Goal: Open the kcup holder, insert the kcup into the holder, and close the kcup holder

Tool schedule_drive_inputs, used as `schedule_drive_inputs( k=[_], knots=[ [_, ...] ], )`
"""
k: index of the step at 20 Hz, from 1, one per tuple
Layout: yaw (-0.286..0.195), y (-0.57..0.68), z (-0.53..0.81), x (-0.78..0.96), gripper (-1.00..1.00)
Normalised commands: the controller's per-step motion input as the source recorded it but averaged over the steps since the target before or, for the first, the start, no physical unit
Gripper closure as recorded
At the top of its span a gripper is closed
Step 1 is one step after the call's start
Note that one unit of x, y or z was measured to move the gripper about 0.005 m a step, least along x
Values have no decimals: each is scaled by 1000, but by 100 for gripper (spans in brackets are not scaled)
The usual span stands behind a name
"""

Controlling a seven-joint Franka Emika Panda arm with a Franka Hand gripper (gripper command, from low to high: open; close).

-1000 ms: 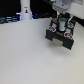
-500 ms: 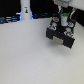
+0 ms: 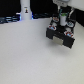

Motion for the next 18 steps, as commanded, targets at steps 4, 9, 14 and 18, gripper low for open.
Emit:
schedule_drive_inputs(
  k=[4, 9, 14, 18],
  knots=[
    [-21, 2, -190, 25, 100],
    [-18, 29, -233, 95, 100],
    [-11, 58, -274, 113, 100],
    [0, 20, -133, 15, 100]
  ],
)
